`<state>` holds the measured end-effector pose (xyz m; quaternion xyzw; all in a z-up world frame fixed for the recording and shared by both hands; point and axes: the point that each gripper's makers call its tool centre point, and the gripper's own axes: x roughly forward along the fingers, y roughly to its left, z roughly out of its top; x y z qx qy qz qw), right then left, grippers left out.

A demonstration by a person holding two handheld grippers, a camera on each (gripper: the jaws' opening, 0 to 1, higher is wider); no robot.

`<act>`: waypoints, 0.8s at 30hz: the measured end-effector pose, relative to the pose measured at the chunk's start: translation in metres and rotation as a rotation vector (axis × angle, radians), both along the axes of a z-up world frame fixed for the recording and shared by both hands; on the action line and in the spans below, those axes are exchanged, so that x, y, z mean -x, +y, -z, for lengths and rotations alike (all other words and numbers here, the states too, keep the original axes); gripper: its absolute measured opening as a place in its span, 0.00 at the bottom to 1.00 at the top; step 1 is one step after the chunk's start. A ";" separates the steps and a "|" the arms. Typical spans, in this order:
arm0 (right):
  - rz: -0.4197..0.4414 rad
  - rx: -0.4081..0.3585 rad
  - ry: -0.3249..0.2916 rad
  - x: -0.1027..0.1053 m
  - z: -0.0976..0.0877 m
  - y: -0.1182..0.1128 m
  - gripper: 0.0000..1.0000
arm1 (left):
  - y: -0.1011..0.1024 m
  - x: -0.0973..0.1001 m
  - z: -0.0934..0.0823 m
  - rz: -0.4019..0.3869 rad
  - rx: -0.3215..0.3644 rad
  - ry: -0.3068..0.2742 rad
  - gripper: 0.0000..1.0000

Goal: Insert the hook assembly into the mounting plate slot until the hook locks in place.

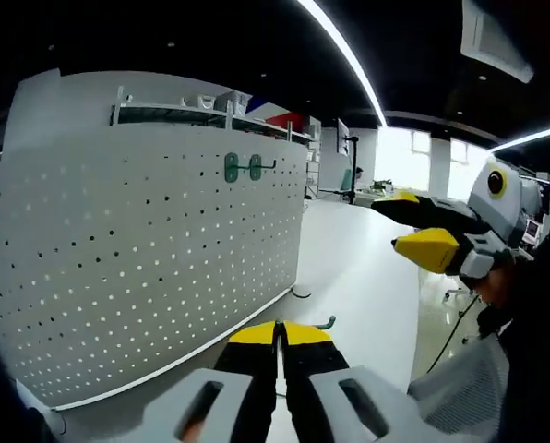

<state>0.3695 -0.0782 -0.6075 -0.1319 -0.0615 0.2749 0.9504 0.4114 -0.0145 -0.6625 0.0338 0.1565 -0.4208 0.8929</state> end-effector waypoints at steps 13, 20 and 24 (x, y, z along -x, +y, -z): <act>-0.077 0.046 0.054 0.008 0.023 0.021 0.19 | -0.014 0.020 -0.023 0.033 -0.011 0.013 0.01; -0.094 0.087 0.060 0.009 0.031 0.026 0.15 | -0.021 0.028 -0.029 0.054 0.000 0.026 0.01; -0.097 0.102 0.056 0.010 0.032 0.027 0.11 | -0.025 0.033 -0.031 0.069 -0.003 0.031 0.01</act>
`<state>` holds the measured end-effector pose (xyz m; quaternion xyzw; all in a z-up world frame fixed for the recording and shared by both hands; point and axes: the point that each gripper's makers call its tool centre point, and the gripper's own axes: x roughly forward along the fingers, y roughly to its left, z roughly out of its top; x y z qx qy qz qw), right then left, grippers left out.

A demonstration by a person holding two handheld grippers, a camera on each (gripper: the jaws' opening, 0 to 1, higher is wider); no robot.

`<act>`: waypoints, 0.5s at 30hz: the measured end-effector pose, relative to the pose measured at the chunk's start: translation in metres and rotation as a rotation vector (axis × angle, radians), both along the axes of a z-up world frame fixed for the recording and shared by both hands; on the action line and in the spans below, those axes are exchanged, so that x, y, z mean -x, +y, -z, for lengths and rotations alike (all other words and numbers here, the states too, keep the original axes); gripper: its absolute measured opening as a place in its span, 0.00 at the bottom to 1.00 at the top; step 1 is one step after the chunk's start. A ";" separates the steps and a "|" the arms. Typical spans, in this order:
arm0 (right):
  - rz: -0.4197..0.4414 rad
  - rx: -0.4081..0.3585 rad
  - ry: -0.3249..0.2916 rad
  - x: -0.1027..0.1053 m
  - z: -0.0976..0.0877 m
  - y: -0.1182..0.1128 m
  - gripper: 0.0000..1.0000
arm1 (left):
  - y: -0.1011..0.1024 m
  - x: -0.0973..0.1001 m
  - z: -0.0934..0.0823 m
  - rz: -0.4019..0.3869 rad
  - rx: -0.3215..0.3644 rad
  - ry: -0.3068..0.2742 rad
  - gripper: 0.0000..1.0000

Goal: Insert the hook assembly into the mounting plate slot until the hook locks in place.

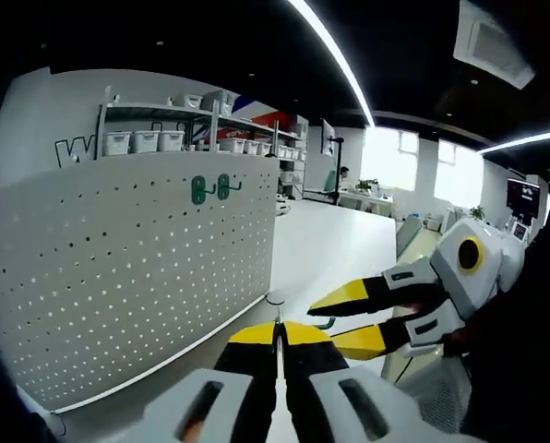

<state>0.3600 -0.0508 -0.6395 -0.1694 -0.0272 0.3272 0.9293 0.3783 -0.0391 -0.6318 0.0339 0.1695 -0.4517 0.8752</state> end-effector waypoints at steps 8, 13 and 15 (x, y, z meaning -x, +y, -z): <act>0.000 0.014 -0.006 0.001 0.001 0.000 0.08 | -0.006 0.007 0.001 0.020 -0.002 0.010 0.01; 0.003 0.029 -0.004 0.001 0.004 0.000 0.05 | -0.007 0.009 0.004 0.024 -0.007 0.028 0.01; 0.004 0.032 -0.003 0.001 0.005 0.000 0.04 | -0.007 0.010 0.004 0.029 -0.005 0.032 0.01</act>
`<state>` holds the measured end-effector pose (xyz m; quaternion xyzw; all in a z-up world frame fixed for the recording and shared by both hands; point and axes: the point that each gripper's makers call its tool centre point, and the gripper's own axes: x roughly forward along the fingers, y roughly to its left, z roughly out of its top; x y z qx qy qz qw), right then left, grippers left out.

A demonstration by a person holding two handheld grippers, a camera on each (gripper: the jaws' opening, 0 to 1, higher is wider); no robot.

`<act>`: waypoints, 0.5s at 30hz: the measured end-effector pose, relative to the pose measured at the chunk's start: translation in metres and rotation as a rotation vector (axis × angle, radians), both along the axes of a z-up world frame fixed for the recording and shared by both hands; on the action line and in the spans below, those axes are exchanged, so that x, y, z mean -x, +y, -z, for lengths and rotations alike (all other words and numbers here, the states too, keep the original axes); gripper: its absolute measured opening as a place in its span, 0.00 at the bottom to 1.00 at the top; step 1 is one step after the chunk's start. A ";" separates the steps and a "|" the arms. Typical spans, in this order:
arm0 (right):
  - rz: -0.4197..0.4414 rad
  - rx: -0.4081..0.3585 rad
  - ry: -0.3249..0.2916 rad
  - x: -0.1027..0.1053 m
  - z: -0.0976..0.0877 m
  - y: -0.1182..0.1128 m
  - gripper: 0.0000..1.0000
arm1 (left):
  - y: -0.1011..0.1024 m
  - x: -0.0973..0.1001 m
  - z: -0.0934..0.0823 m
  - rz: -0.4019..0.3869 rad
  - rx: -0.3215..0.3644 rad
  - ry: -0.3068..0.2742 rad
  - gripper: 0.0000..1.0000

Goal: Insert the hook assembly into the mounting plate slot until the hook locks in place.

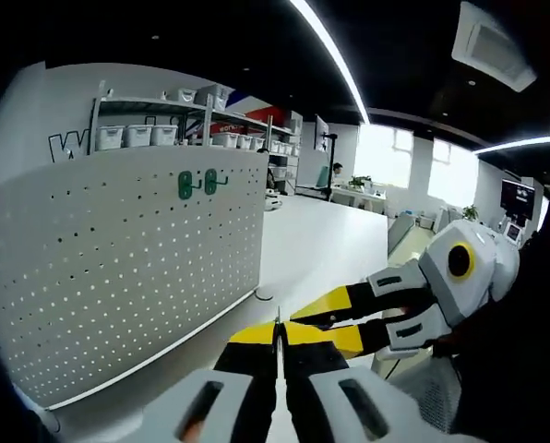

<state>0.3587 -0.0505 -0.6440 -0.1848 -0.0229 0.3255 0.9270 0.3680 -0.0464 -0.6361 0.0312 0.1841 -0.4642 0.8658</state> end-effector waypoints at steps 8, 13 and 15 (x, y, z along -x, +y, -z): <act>0.005 0.007 0.005 -0.001 0.003 -0.001 0.02 | -0.001 0.002 0.002 0.008 0.000 0.016 0.01; 0.008 0.011 0.006 -0.001 0.004 -0.001 0.02 | -0.002 0.003 0.003 0.011 0.007 0.028 0.01; 0.008 0.003 0.008 -0.002 0.003 -0.001 0.02 | -0.002 0.003 0.002 0.010 0.007 0.029 0.01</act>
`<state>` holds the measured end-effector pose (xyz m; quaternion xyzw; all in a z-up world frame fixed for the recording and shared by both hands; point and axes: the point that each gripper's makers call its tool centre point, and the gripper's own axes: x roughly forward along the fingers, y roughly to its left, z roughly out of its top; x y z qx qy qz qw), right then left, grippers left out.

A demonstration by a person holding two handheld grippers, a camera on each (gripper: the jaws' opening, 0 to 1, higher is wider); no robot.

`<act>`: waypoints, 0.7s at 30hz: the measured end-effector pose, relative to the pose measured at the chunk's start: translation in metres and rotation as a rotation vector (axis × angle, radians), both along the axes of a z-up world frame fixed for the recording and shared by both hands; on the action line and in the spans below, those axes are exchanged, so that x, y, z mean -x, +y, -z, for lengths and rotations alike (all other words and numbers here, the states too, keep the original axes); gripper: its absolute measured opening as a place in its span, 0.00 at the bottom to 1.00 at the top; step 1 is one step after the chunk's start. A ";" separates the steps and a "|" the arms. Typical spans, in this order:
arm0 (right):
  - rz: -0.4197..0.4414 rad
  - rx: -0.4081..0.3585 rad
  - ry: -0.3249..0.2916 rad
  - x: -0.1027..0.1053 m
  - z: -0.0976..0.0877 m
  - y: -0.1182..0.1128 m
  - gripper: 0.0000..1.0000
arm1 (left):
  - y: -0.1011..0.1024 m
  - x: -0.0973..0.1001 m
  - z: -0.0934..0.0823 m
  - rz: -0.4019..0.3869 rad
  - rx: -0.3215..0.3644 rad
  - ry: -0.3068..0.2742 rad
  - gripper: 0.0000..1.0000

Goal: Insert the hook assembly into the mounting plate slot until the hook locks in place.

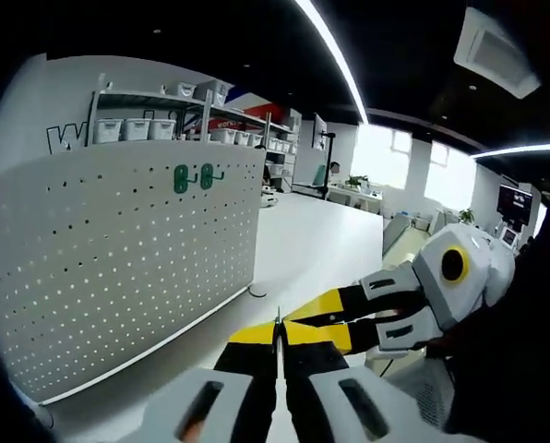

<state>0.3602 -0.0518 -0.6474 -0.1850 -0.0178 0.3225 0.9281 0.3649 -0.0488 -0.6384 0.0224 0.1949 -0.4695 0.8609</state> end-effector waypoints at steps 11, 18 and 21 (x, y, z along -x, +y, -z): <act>0.003 -0.029 0.018 -0.001 -0.003 -0.001 0.01 | -0.001 0.001 -0.003 0.006 0.007 -0.032 0.01; 0.007 -0.034 0.027 -0.003 -0.004 -0.002 0.01 | -0.001 0.001 -0.004 0.018 -0.005 -0.085 0.02; 0.011 -0.040 0.027 -0.003 -0.006 -0.003 0.01 | 0.000 0.002 -0.004 0.021 -0.002 -0.090 0.03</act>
